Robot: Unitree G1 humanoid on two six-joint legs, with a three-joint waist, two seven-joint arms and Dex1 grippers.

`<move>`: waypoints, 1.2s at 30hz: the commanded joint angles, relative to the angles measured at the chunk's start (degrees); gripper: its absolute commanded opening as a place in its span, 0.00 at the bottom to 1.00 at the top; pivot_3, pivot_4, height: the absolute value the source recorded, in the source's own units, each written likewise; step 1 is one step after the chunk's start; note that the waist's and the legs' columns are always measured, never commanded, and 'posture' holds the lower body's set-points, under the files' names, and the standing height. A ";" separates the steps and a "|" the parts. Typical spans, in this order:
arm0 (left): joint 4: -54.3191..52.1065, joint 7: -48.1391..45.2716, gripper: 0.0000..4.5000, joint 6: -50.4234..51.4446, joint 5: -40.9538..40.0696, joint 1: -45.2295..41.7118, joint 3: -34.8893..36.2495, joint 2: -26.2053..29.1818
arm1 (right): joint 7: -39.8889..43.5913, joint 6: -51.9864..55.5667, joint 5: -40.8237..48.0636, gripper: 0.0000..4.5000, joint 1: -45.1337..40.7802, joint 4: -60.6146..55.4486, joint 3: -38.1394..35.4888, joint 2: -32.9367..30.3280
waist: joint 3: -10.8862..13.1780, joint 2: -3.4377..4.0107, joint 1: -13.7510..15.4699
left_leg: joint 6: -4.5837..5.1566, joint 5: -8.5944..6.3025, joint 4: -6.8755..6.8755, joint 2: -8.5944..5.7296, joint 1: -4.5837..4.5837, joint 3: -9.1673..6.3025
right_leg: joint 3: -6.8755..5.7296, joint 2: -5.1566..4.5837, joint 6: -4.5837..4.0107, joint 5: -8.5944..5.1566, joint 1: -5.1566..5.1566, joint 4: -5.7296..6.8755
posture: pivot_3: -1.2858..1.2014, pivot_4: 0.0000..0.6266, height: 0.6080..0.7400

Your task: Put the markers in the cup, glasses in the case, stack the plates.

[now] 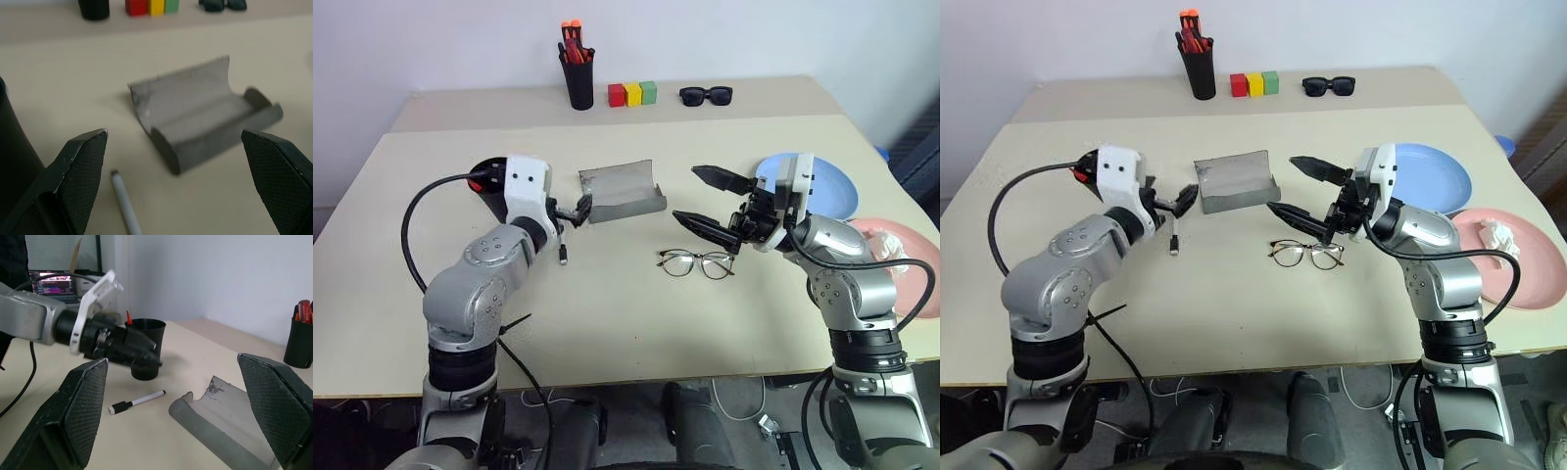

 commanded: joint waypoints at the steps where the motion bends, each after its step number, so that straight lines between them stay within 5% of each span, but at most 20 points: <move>1: -2.42 4.07 0.99 8.59 2.70 -0.07 -0.23 -0.09 | 0.10 -1.48 -0.05 0.97 -0.80 -1.26 -0.63 0.13 | 0.00 0.00 0.02 | 0.00 0.00 0.00 0.00 0.00 0.00 | 0.00 0.00 0.00 0.00 0.00 0.00 | 0.52 0.24 1.00; 15: 3.79 5.66 0.99 25.57 6.96 -3.85 4.27 -8.32 | 0.09 -1.98 -0.77 0.97 -0.24 -1.48 -0.36 0.39 | 0.00 0.00 0.07 | -0.02 0.01 0.01 -0.01 -0.01 0.00 | 0.00 -0.01 0.00 0.00 0.01 -0.01 | 0.52 0.24 1.00; 18: 4.01 4.76 0.80 25.90 7.33 -3.58 4.71 -9.20 | 0.05 -2.08 -0.90 0.97 -0.03 -1.59 -0.41 0.29 | -0.01 0.01 -0.04 | -0.03 0.01 -0.01 -0.01 0.01 0.01 | 0.00 0.00 0.00 0.00 0.00 0.00 | 0.52 0.24 1.00; 25: 3.52 3.74 0.02 25.77 8.90 -3.58 5.02 -9.63 | -0.22 -2.34 -1.41 0.97 -0.05 -1.35 -0.55 0.35 | -0.01 0.01 0.23 | -0.06 0.03 0.02 -0.01 0.00 0.00 | 0.00 -0.02 0.00 0.00 0.03 0.00 | 0.52 0.24 1.00; 30: 2.70 0.42 0.00 18.28 8.42 -3.96 4.44 -7.97 | -0.37 -2.49 -1.61 0.97 -0.03 -1.25 -0.44 0.48 | -0.01 0.01 0.09 | -0.14 0.07 0.01 -0.01 0.01 0.00 | 0.00 -0.01 0.00 0.00 0.03 0.00 | 0.52 0.24 1.00; 36: 5.64 -6.48 0.00 -11.31 11.05 -3.27 3.26 -3.14 | -0.47 -2.79 -1.91 0.97 -0.20 -0.62 -0.44 0.77 | -0.01 0.01 0.02 | -0.38 0.20 -0.04 0.01 0.00 0.02 | 0.01 -0.01 -0.01 0.00 -0.03 -0.02 | 0.52 0.24 1.00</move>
